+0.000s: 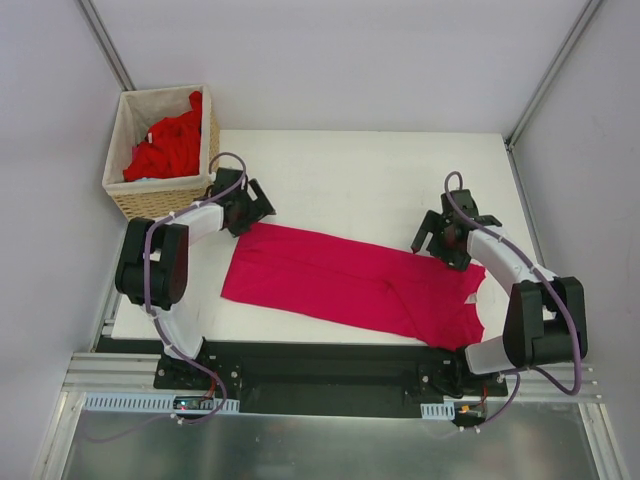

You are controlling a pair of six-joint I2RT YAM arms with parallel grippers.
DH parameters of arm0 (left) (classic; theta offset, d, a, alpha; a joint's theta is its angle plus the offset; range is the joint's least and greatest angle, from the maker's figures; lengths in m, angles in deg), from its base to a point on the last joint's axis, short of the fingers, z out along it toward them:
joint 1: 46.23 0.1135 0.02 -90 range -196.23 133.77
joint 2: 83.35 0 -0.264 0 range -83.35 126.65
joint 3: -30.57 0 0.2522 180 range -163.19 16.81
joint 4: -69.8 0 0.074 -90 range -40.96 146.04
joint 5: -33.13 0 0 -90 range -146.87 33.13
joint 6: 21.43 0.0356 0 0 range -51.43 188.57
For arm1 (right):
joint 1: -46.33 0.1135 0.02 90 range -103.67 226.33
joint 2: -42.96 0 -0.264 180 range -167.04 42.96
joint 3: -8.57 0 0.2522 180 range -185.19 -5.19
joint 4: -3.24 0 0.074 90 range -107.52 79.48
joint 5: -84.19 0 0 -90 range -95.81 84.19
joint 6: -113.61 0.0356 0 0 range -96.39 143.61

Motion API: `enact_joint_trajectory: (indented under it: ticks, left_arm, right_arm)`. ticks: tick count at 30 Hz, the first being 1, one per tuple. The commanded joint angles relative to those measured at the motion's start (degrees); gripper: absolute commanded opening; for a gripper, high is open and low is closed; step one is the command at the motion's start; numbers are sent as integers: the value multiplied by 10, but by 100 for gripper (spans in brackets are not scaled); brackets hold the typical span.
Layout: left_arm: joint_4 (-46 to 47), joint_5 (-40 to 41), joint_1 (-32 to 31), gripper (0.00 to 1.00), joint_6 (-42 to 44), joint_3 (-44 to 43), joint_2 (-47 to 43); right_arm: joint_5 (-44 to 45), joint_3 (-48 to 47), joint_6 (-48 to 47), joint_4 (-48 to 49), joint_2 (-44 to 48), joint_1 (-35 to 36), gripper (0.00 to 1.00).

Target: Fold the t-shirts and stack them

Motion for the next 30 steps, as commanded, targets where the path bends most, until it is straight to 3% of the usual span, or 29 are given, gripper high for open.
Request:
enact_joint_trajectory:
  ticks: [1,7,23,30]
  left_arm:
    - [-23,-7,25,89,22,-42,13]
    - [-17,-29,31,99,26,-60,11]
    - [-5,-38,31,99,0,25,-168]
    - [-10,-42,38,99,-4,42,-196]
  right_arm:
    - [0,-21,7,6,-3,2,97]
    - [3,-31,4,-3,-2,0,97]
    - [-14,-6,14,18,-49,-34,97]
    - [-46,3,22,43,-86,-50,97]
